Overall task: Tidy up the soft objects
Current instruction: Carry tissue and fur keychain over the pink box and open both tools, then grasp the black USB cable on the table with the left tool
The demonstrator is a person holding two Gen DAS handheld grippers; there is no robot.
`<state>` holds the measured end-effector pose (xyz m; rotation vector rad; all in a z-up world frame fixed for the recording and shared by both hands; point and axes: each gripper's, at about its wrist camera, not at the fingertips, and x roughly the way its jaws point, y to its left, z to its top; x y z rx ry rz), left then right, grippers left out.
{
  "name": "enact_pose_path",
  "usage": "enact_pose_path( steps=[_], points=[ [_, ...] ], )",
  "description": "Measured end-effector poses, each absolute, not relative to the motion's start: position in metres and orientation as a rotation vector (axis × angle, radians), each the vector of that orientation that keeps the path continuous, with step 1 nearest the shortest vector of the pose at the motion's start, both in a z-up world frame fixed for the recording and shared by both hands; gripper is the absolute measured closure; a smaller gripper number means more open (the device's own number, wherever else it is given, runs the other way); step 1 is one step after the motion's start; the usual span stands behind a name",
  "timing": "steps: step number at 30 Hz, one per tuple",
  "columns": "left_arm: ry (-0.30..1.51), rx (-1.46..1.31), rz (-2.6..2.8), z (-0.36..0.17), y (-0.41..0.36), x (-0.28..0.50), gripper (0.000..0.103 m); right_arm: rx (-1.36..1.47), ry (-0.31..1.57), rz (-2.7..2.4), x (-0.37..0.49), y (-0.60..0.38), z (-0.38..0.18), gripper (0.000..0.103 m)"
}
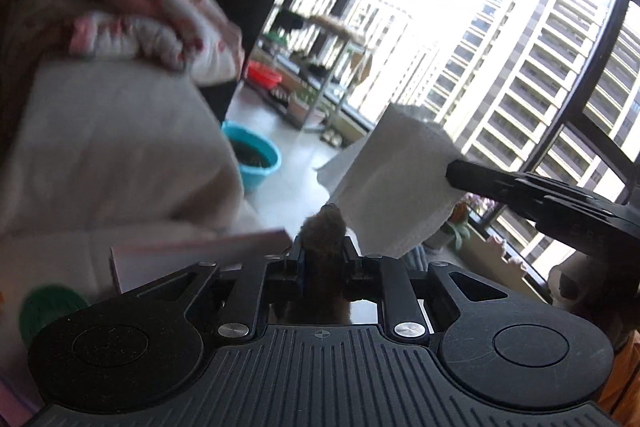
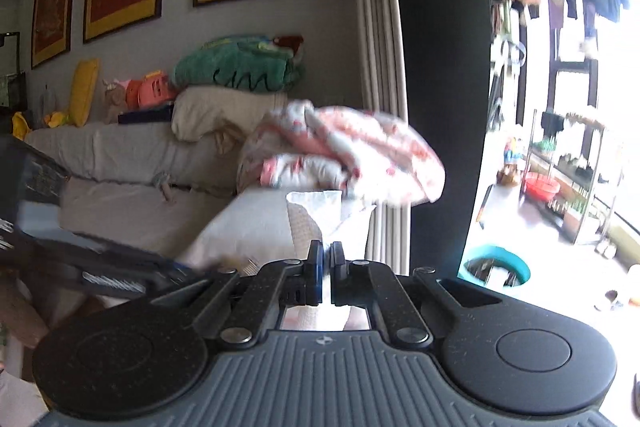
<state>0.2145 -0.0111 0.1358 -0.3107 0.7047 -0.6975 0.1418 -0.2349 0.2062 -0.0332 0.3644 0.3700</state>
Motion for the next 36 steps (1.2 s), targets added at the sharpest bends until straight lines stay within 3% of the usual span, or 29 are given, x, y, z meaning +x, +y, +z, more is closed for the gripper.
enact_pose_path(
  steps=[6, 12, 16, 29, 31, 32, 33, 35, 36],
  points=[
    [0.761, -0.347, -0.530, 0.086, 0.006, 0.244, 0.083, 0.045, 0.539, 0.411, 0.169, -0.230, 0.158, 0.100],
    [0.642, -0.308, -0.477, 0.112, 0.045, 0.227, 0.083, 0.103, 0.774, 0.511, 0.198, -0.196, 0.098, 0.100],
    [0.591, -0.241, -0.432, 0.128, 0.071, 0.173, 0.083, 0.130, 0.945, 0.561, 0.217, -0.164, 0.058, 0.100],
    [0.790, -0.168, -0.363, 0.061, 0.122, 0.059, 0.083, 0.062, 1.020, 0.426, 0.260, -0.109, 0.033, 0.098],
    [0.808, -0.193, -0.293, 0.055, 0.137, 0.051, 0.083, 0.068, 1.016, 0.428, 0.253, -0.114, 0.038, 0.092],
    [0.817, -0.211, -0.258, 0.052, 0.145, 0.048, 0.083, 0.067, 0.997, 0.442, 0.245, -0.118, 0.043, 0.076],
    [0.829, -0.229, -0.230, 0.051, 0.151, 0.046, 0.083, 0.052, 0.962, 0.453, 0.235, -0.120, 0.049, 0.051],
    [0.864, -0.270, -0.194, 0.047, 0.160, 0.039, 0.083, -0.017, 0.855, 0.454, 0.209, -0.121, 0.064, 0.029],
    [0.883, -0.290, -0.186, 0.046, 0.162, 0.035, 0.083, -0.068, 0.790, 0.448, 0.193, -0.121, 0.071, 0.029]
  ],
)
